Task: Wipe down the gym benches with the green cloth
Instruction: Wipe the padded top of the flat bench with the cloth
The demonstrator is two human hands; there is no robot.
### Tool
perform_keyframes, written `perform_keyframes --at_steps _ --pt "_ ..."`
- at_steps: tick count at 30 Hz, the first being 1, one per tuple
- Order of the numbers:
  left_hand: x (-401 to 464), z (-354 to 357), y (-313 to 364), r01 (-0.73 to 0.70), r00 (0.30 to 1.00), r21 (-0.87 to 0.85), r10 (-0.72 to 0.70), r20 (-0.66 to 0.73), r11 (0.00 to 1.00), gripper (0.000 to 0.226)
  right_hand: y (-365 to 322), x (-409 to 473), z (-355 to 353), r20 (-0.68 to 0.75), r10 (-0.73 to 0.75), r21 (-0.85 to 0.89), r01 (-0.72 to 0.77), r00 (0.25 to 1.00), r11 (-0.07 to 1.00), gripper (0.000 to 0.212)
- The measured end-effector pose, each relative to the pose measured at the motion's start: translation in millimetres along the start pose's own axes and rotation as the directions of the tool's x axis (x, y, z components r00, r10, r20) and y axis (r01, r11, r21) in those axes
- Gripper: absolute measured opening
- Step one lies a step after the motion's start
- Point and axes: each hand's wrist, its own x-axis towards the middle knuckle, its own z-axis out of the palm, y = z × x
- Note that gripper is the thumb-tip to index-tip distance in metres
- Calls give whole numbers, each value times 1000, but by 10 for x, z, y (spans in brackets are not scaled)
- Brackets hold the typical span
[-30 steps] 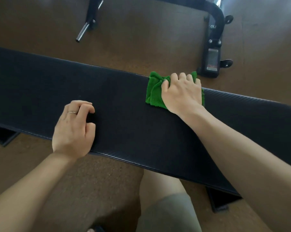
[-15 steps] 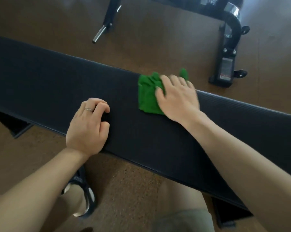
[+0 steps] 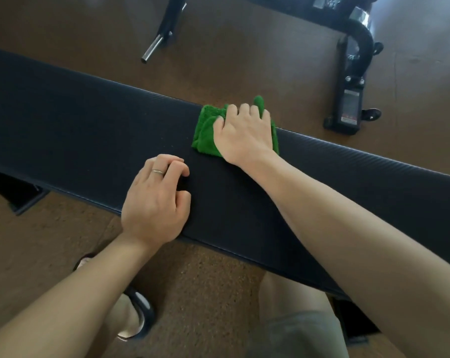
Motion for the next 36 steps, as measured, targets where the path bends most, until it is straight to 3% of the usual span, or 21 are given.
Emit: perform_keyframes --at_steps 4,8,14,19,23,30,36 --pt "4 -12 33 28 999 -6 -28 37 1000 26 446 -303 -46 -40 -84 39 86 996 996 55" --pt "0 -35 -14 22 997 -16 -21 71 1000 28 1163 -669 -181 0 124 42 -124 992 991 56" --pt "4 30 5 30 1000 -45 -30 2 999 29 621 -419 -124 32 299 -39 -298 954 954 60" --pt "-7 24 -45 -1 1000 -47 2 13 999 25 -52 -94 38 -2 143 -11 -143 990 990 58" --pt "17 -40 -123 -17 997 -65 22 76 998 21 142 -358 28 10 14 20 -14 1000 1000 66" --pt "45 -188 -453 166 985 -1 -166 -36 986 30 253 -1593 -8 111 -163 -7 165 980 986 70" --pt "60 -80 -497 277 956 -44 -280 -86 960 33 191 -1033 -4 85 -272 -24 275 959 961 67"
